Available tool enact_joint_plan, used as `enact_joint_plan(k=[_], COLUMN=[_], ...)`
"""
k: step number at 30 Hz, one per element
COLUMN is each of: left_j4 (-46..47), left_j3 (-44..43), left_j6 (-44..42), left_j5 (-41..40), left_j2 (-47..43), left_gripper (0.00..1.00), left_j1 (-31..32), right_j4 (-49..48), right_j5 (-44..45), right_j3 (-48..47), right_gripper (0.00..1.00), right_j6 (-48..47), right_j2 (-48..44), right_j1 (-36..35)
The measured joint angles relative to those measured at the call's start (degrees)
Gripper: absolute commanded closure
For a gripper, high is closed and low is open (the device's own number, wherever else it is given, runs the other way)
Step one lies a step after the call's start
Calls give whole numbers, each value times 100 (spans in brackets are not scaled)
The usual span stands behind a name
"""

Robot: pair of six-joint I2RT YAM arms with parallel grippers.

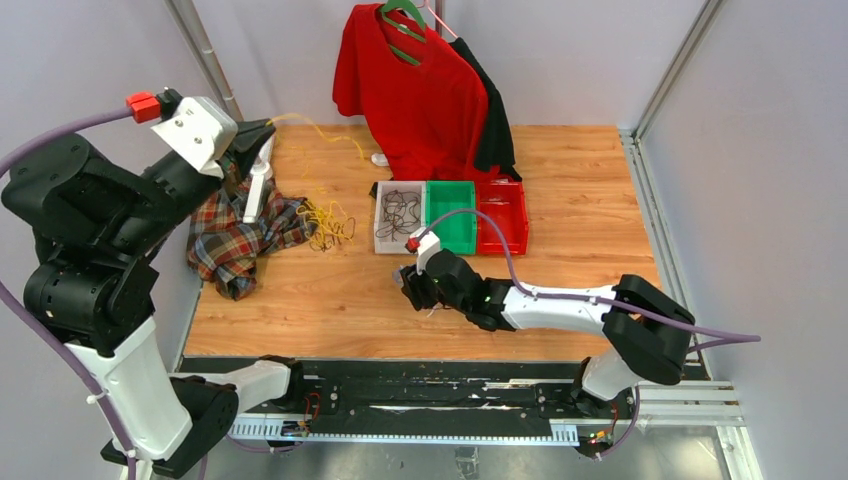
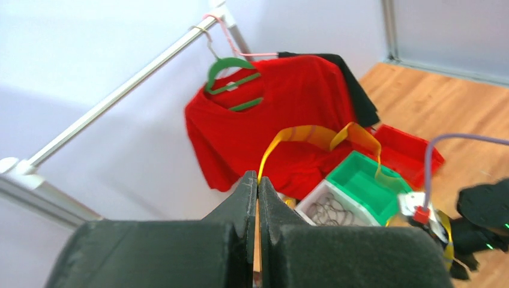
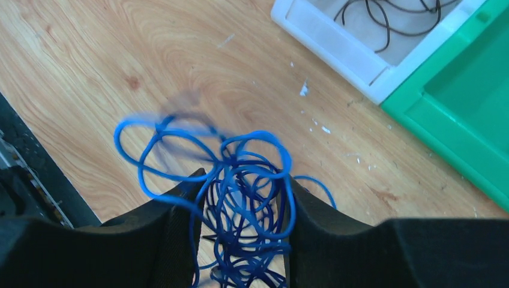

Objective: Untangle the cables

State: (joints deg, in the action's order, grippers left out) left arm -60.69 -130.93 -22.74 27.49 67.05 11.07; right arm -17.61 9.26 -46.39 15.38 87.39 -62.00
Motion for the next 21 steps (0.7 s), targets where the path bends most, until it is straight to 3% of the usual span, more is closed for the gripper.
enact_joint_plan(k=[8, 14, 21], left_j4=[737, 1027, 1049], left_j3=[98, 619, 1744], left_j6=[-24, -39, 28], left_j5=[-872, -876, -385], left_j2=[-197, -555, -1025], left_gripper=[100, 100, 100], left_j1=[0, 0, 0], right_j4=[273, 439, 739], right_j5=[140, 83, -636], right_j3=[413, 636, -431], right_gripper=[48, 32, 31], right_j6=[48, 90, -149], right_j2=[-87, -481, -1027], right_j1=[0, 0, 0])
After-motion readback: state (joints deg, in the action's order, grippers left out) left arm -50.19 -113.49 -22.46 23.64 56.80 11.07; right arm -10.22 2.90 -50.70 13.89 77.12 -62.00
